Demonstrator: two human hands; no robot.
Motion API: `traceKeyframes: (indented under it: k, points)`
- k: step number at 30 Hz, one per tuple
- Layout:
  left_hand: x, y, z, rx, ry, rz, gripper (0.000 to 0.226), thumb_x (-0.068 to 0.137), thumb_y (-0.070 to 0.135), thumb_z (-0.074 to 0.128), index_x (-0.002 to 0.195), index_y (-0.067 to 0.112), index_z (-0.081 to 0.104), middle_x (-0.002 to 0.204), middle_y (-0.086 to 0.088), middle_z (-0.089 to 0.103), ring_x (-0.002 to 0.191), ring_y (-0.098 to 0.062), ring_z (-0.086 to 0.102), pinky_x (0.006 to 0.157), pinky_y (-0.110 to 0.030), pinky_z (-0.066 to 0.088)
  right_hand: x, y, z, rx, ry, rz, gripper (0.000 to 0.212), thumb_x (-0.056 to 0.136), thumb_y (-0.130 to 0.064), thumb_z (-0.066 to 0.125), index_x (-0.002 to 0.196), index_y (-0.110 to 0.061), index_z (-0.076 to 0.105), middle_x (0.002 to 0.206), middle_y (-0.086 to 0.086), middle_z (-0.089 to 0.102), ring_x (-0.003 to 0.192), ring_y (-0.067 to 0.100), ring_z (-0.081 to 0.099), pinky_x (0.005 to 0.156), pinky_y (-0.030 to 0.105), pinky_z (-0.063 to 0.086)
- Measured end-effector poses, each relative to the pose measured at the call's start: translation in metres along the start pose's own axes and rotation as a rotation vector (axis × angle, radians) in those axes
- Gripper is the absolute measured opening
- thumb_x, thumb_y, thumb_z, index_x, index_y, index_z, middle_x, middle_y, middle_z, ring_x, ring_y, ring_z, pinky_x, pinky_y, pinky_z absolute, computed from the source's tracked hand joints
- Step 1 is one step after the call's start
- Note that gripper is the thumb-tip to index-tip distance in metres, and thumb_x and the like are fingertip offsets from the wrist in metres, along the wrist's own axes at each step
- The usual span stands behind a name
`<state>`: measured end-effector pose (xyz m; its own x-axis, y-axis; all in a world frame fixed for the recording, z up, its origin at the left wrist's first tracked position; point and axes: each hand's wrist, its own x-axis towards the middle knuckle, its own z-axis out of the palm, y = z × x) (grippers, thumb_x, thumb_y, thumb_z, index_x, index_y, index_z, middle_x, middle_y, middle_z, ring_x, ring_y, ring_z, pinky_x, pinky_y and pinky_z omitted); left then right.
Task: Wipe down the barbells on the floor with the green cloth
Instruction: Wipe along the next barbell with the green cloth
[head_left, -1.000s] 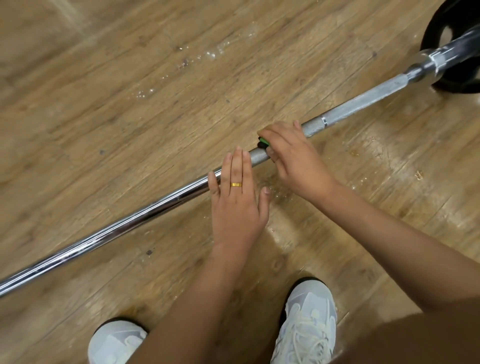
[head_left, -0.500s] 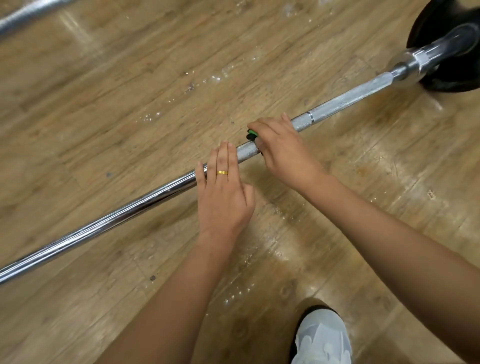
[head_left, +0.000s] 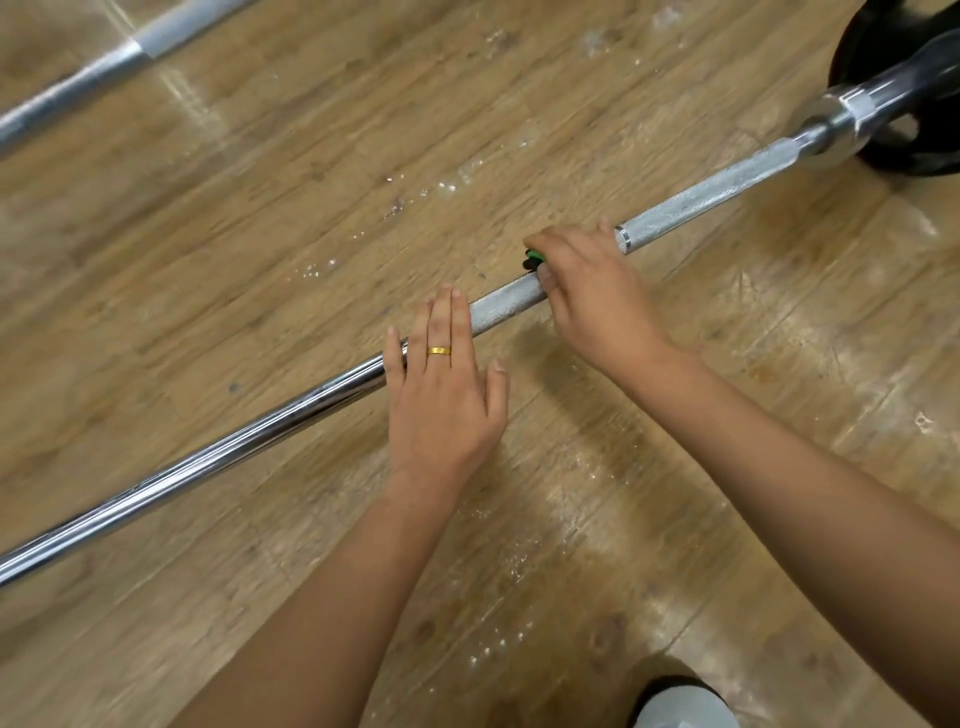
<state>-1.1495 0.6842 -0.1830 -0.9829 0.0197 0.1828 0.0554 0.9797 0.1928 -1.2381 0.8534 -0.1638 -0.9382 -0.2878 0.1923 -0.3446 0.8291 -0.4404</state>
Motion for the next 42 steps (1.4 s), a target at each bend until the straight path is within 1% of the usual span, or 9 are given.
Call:
traceKeyframes:
  k: [5,9,14,19,25,29,35,38,42]
  points:
    - [0.002,-0.002,0.002,0.009,0.001,-0.002,0.069,0.100,0.042,0.035,0.158,0.007,0.024,0.164,-0.009,0.028,0.151,-0.026,0.023,0.123,-0.051,0.011,0.008,0.013,-0.008,-0.064,-0.095,-0.168,0.037,0.098,-0.007,0.051,0.134,-0.005,0.058,0.130,0.012,0.061,0.122,0.031,0.054,0.121,0.037,0.009]
    - [0.002,-0.003,0.002,0.017,0.000,0.004,0.069,0.101,0.042,0.036,0.159,0.007,0.023,0.164,-0.009,0.027,0.152,-0.026,0.022,0.123,-0.051,0.011,0.003,0.010,-0.005,0.006,0.010,-0.019,0.036,0.098,-0.005,0.049,0.132,-0.005,0.059,0.129,0.010,0.060,0.125,0.031,0.052,0.122,0.049,0.016]
    - [-0.001,-0.001,0.003,0.032,0.015,0.008,0.070,0.101,0.042,0.038,0.159,0.006,0.023,0.166,-0.009,0.024,0.153,-0.026,0.020,0.123,-0.052,0.011,-0.005,0.005,-0.002,-0.020,-0.047,-0.145,0.037,0.098,-0.005,0.053,0.134,-0.006,0.058,0.132,0.009,0.060,0.126,0.028,0.052,0.121,0.039,0.009]
    - [-0.004,0.003,0.003,0.040,0.014,0.007,0.071,0.099,0.042,0.039,0.158,0.005,0.023,0.165,-0.010,0.024,0.153,-0.027,0.020,0.123,-0.053,0.011,-0.001,0.020,-0.015,0.008,0.015,0.052,0.035,0.100,-0.006,0.048,0.134,-0.007,0.058,0.133,0.009,0.059,0.127,0.029,0.051,0.122,0.051,0.016]
    - [-0.010,0.004,0.004,0.067,0.009,0.015,0.072,0.098,0.042,0.043,0.158,0.005,0.024,0.166,-0.009,0.023,0.153,-0.026,0.019,0.123,-0.053,0.012,-0.007,0.015,-0.014,-0.010,-0.087,-0.050,0.035,0.099,-0.007,0.050,0.133,-0.006,0.059,0.132,0.009,0.060,0.125,0.028,0.053,0.121,0.041,0.011]
    - [-0.015,0.006,0.005,0.072,0.013,0.015,0.073,0.098,0.041,0.044,0.158,0.005,0.025,0.165,-0.009,0.025,0.152,-0.027,0.021,0.123,-0.053,0.012,-0.007,0.018,-0.022,0.004,-0.001,0.087,0.035,0.100,-0.007,0.048,0.134,-0.007,0.059,0.132,0.010,0.060,0.128,0.030,0.050,0.122,0.046,0.013]
    - [-0.025,0.012,0.002,0.042,0.003,0.019,0.074,0.097,0.040,0.046,0.158,0.005,0.024,0.166,-0.010,0.023,0.153,-0.027,0.021,0.123,-0.054,0.013,-0.018,0.021,-0.030,-0.042,-0.110,-0.058,0.034,0.099,-0.007,0.054,0.132,-0.003,0.059,0.130,0.013,0.061,0.124,0.032,0.054,0.119,0.049,0.016]
    - [-0.027,0.013,0.005,0.053,-0.011,0.015,0.076,0.097,0.041,0.047,0.159,0.006,0.022,0.167,-0.008,0.021,0.153,-0.027,0.021,0.124,-0.053,0.010,-0.016,0.027,-0.035,-0.030,-0.064,0.018,0.033,0.101,-0.007,0.050,0.132,-0.002,0.058,0.130,0.013,0.061,0.123,0.033,0.054,0.119,0.047,0.015]
    - [-0.032,0.017,0.002,0.048,-0.040,0.023,0.079,0.095,0.042,0.051,0.160,0.007,0.021,0.167,-0.007,0.020,0.153,-0.026,0.020,0.124,-0.052,0.008,-0.023,0.011,-0.028,0.009,-0.031,0.046,0.031,0.096,0.002,0.054,0.126,0.004,0.062,0.126,0.019,0.063,0.120,0.039,0.055,0.117,0.055,0.022]
